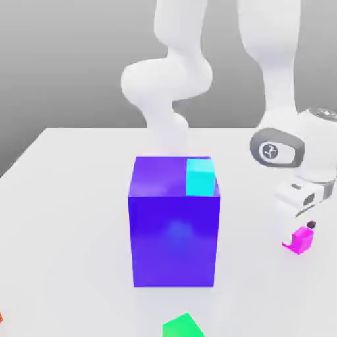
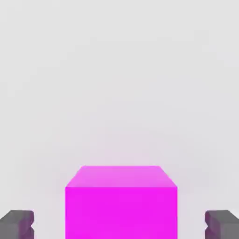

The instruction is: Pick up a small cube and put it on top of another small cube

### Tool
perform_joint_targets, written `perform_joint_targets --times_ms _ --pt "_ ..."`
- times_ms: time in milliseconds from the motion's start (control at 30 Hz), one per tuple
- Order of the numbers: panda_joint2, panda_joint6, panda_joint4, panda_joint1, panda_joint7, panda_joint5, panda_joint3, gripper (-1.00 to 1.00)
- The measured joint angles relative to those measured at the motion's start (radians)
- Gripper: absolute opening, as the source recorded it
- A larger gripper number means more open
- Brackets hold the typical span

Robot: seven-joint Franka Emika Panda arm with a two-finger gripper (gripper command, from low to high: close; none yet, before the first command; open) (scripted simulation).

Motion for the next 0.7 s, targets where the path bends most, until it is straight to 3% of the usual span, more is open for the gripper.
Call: perform_joint_targets --times_ms 167,367,700 --pt "0.008 0.007 0.002 0.01 0.005 -0.007 -0.011 -1.0" --pt "-0.185 -0.134 -0.045 -0.094 -0.164 0.217 0.143 -1.0" --pt "-0.151 -0.334 0.193 -0.406 -0.591 0.328 -0.044 -1.0"
